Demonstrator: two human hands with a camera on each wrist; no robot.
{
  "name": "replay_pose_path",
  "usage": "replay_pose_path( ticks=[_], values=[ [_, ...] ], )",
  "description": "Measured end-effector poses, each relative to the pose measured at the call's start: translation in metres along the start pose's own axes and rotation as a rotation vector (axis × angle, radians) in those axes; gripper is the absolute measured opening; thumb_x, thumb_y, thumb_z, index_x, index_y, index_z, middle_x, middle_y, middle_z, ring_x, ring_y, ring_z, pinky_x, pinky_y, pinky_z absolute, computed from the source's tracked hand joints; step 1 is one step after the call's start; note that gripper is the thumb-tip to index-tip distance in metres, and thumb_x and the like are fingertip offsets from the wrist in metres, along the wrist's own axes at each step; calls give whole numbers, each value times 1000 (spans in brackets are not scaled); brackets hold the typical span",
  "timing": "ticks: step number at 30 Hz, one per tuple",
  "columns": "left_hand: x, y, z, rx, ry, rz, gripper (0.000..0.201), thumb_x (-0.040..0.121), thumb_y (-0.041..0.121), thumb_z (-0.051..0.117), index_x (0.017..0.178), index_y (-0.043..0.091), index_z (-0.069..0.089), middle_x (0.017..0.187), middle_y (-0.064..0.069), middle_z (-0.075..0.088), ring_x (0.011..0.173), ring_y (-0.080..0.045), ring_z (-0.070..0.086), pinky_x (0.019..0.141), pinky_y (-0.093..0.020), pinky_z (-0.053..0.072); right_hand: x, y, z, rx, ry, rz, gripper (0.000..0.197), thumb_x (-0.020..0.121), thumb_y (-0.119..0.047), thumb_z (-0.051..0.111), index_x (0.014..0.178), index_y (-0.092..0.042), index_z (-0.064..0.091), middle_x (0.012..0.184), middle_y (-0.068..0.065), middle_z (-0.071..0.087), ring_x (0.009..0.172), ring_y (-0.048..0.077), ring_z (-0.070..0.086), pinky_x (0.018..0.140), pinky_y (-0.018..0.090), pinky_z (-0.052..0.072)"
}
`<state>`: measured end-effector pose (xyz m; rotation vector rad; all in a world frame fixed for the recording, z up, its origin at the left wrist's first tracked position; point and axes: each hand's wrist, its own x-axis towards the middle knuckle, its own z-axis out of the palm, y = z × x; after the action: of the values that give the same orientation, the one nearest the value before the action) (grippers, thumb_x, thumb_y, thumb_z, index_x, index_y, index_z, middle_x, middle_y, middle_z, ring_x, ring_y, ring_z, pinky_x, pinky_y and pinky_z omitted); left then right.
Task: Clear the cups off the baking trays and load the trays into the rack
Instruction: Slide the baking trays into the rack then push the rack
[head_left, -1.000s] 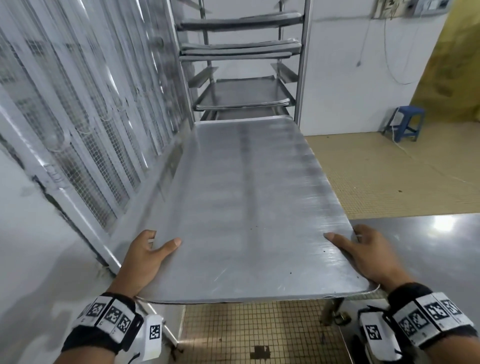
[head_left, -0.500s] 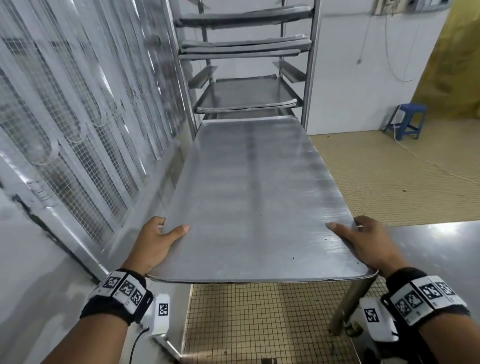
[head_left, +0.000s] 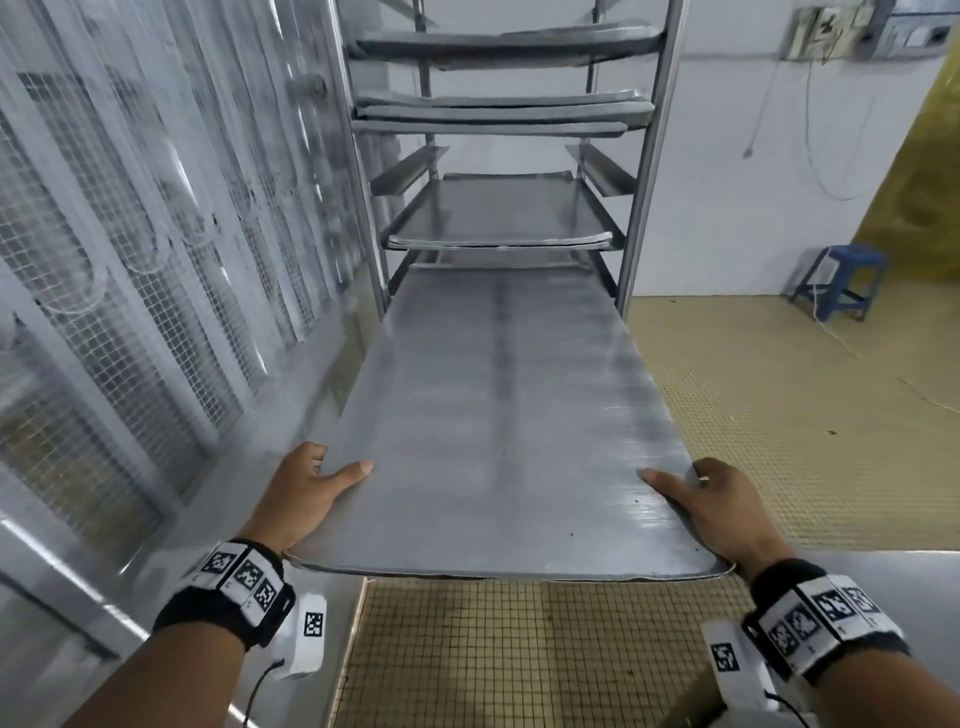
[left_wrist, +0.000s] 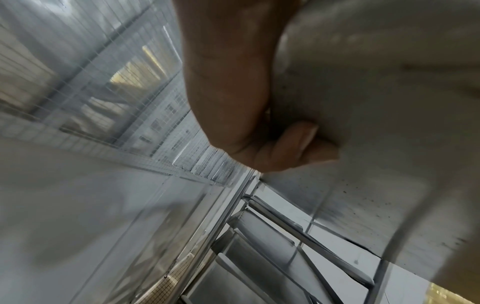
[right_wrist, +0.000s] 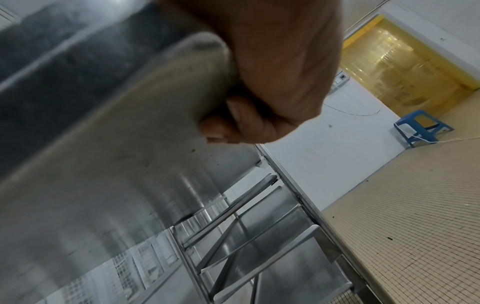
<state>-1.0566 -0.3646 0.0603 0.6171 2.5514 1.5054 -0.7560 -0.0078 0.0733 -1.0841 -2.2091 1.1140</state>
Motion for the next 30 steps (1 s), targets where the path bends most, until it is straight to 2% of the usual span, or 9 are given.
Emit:
replay_pose_path(
  ticks=[3, 7, 11, 14, 17, 20, 22, 25, 30],
  values=[
    [21, -2, 6, -14, -29, -17, 36, 76, 41, 88, 85, 13, 67, 86, -6, 77, 80, -23, 75, 77, -47, 60, 20, 0, 6, 17, -15, 6, 65, 75, -59, 80, 81, 3, 63, 74, 17, 72, 63, 32, 68, 54, 34, 51],
    [54, -12, 12, -46, -43, -42, 63, 59, 65, 85, 93, 14, 66, 93, -5, 76, 84, -22, 75, 77, -45, 62, 44, -5, 19, 38, -20, 20, 62, 76, -57, 81, 84, 2, 64, 75, 17, 73, 63, 33, 68, 55, 38, 54],
    [82, -9, 24, -95, -66, -47, 33, 79, 34, 86, 92, 15, 63, 90, -3, 76, 76, -16, 74, 66, -31, 59, 69, -12, 30, 81, -23, 48, 55, 77, -54, 82, 72, -5, 56, 53, 5, 61, 47, 19, 54, 52, 32, 48],
    [108, -11, 27, -147, -86, -51, 32, 76, 37, 88, 88, 13, 70, 88, -2, 78, 77, -16, 75, 78, -40, 62, 87, -18, 41, 80, -22, 48, 51, 80, -51, 81, 69, -10, 54, 50, 0, 58, 44, 16, 52, 47, 26, 44],
    [133, -10, 31, -177, -137, -43, 21, 75, 37, 87, 82, 18, 79, 84, 0, 80, 79, -19, 77, 79, -40, 62, 108, -23, 50, 47, -9, 50, 49, 80, -52, 80, 74, -7, 62, 62, 1, 68, 57, 22, 63, 52, 28, 44],
    [154, -4, 37, -162, -132, -42, 14, 85, 24, 83, 82, 15, 72, 79, 7, 79, 76, -16, 76, 80, -39, 61, 131, -25, 58, 25, -4, 52, 48, 80, -53, 80, 85, -7, 68, 79, 5, 72, 73, 25, 68, 58, 31, 49],
    [170, -5, 40, -147, -147, -41, 12, 87, 23, 81, 86, 17, 70, 79, 10, 79, 74, -11, 76, 81, -39, 62, 144, -27, 62, 11, 6, 56, 49, 80, -54, 80, 87, -7, 67, 81, 5, 71, 73, 23, 66, 57, 29, 47],
    [192, -4, 44, -120, -149, -53, 23, 86, 33, 81, 93, 16, 68, 93, 0, 78, 84, -19, 75, 82, -40, 61, 160, -34, 66, -15, 0, 68, 45, 82, -53, 77, 87, -10, 66, 79, 0, 68, 70, 17, 63, 54, 26, 42],
    [222, 5, 49, -70, -149, -69, 34, 86, 40, 80, 103, 16, 64, 101, 0, 73, 90, -19, 72, 85, -39, 59, 189, -43, 66, -9, -22, 97, 49, 84, -56, 75, 94, -8, 67, 83, -1, 69, 72, 17, 65, 54, 25, 43]
  ],
)
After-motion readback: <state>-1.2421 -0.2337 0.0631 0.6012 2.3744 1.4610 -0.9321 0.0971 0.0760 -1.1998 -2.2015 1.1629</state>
